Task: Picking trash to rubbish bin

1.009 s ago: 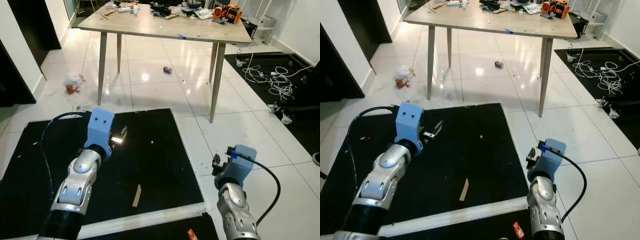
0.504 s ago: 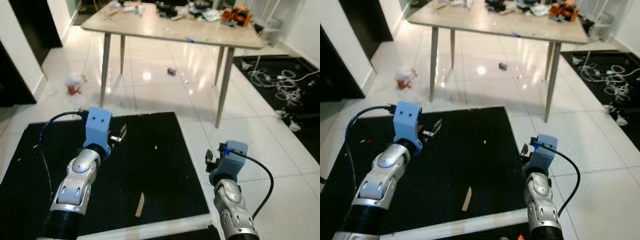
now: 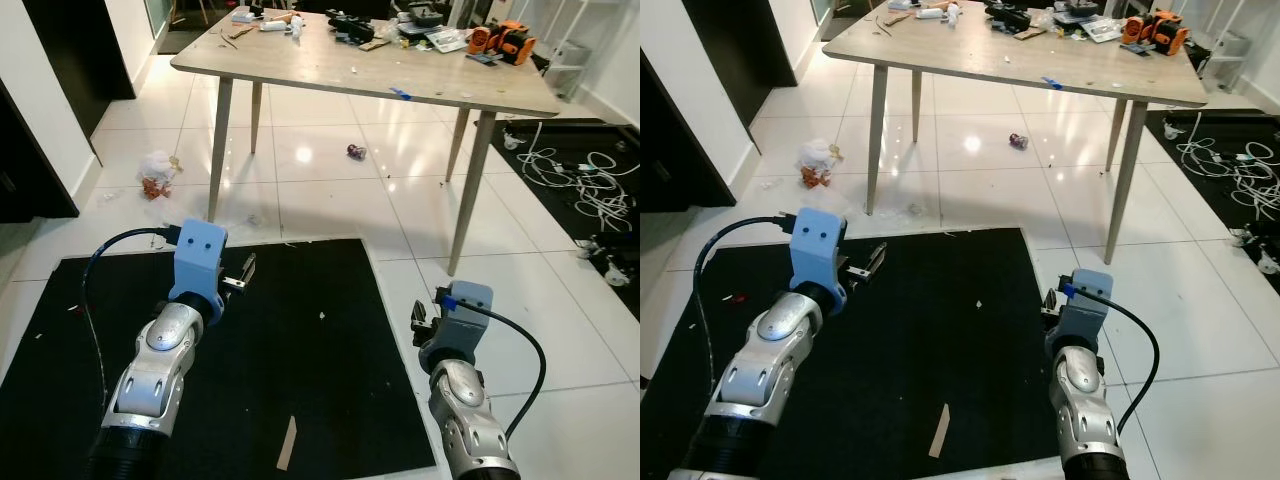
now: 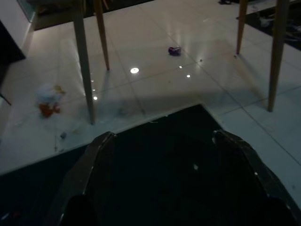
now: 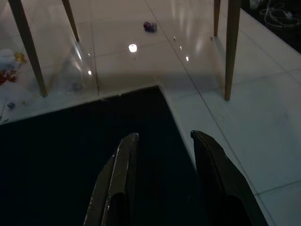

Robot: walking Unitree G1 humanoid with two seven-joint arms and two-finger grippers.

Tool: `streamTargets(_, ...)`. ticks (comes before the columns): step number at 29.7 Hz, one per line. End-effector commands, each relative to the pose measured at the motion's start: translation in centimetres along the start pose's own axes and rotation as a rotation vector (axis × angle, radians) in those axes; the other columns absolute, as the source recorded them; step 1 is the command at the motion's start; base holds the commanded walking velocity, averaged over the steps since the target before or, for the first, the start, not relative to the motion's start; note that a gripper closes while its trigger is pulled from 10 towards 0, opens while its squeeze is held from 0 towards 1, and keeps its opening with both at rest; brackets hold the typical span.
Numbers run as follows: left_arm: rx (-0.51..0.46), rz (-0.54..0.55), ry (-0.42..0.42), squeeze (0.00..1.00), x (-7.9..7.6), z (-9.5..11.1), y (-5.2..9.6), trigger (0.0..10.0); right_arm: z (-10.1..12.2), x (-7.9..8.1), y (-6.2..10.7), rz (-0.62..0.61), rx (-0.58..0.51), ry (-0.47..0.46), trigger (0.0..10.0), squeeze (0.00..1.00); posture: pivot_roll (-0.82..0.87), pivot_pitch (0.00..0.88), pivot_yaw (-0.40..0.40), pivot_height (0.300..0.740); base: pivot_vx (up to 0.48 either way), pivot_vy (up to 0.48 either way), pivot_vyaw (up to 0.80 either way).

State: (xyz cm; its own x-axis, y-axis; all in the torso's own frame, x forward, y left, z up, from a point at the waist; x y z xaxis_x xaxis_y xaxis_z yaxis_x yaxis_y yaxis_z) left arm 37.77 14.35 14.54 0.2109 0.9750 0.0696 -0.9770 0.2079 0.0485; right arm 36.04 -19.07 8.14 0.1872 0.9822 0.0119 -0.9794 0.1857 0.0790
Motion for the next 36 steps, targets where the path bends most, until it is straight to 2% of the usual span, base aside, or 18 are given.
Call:
streamTargets(1, 0.045, -0.01, 0.002, 0.0, -0.2, -1.2, 0.1, 10.0, 2.8, 1.3, 0.2, 0.089, -0.14, 0.086, 10.0, 0.0, -0.01, 0.132, 0.033, 0.74, 0.352, 0.0, 0.0)
streamTargets(2, 0.045, -0.01, 0.002, 0.0, -0.2, -1.2, 0.1, 10.0, 2.8, 1.3, 0.2, 0.089, -0.14, 0.086, 10.0, 0.0, -0.01, 0.132, 0.033, 0.74, 0.352, 0.0, 0.0)
streamTargets(4, 0.069, -0.027, -0.006, 0.0, -0.5, -1.8, 0.2, 10.0, 5.5, 3.8, 0.8, 0.223, -0.267, 0.159, 10.0, 0.0, -0.01, 0.132, 0.033, 0.74, 0.356, 0.0, 0.0)
streamTargets(5, 0.069, -0.027, -0.006, 0.0, -0.5, -1.8, 0.2, 10.0, 5.5, 3.8, 0.8, 0.223, -0.267, 0.159, 10.0, 0.0, -0.01, 0.132, 0.033, 0.74, 0.356, 0.0, 0.0)
streamTargets(7, 0.089, -0.036, -0.012, 0.02, -0.8, -2.5, 0.4, 10.0, 6.8, 5.6, 1.2, 0.31, -0.327, 0.195, 10.0, 0.0, -0.01, 0.129, 0.033, 0.74, 0.352, 0.0, 0.0)
streamTargets(11, 0.101, -0.033, -0.015, 0.03, -0.9, -2.9, 0.5, 10.0, 7.4, 7.2, 1.6, 0.388, -0.359, 0.233, 10.0, 0.0, -0.01, 0.131, 0.029, 0.74, 0.353, 0.0, 0.0)
streamTargets(15, 0.106, -0.029, -0.021, 0.04, -0.8, -3.0, 0.5, 10.0, 7.5, 8.1, 1.8, 0.431, -0.364, 0.237, 10.0, 0.0, -0.01, 0.131, 0.025, 0.74, 0.354, 0.0, 0.0)
streamTargets(29, 0.073, -0.01, -0.011, 0.11, -0.5, -2.2, 0.3, 10.0, 6.5, 6.1, 0.9, 0.34, -0.303, 0.199, 10.0, 0.0, -0.01, 0.134, 0.025, 0.74, 0.361, 0.0, 0.0)
streamTargets(36, 0.074, 0.008, -0.003, 0.11, -0.4, -2.3, 0.3, 10.0, 6.5, 5.8, 1.0, 0.324, -0.302, 0.189, 10.0, 0.0, -0.02, 0.137, 0.022, 0.74, 0.375, 0.0, 0.0)
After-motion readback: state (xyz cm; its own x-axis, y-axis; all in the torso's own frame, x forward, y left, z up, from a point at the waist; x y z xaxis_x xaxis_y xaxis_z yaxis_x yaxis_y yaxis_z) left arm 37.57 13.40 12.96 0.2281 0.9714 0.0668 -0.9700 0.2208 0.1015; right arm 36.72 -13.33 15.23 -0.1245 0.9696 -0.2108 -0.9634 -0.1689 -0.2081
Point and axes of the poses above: a point about 5 cm out from each wrist's last joint towards the gripper, its own y axis pointing back from the gripper into the wrist, its own z axis along the axis of the wrist's last joint, x = y × z, the point moved 6 cm from there along -y, pointing out of the wrist towards the gripper, and after that the axes turned 3 degrees about y, right-handed, at the moved point
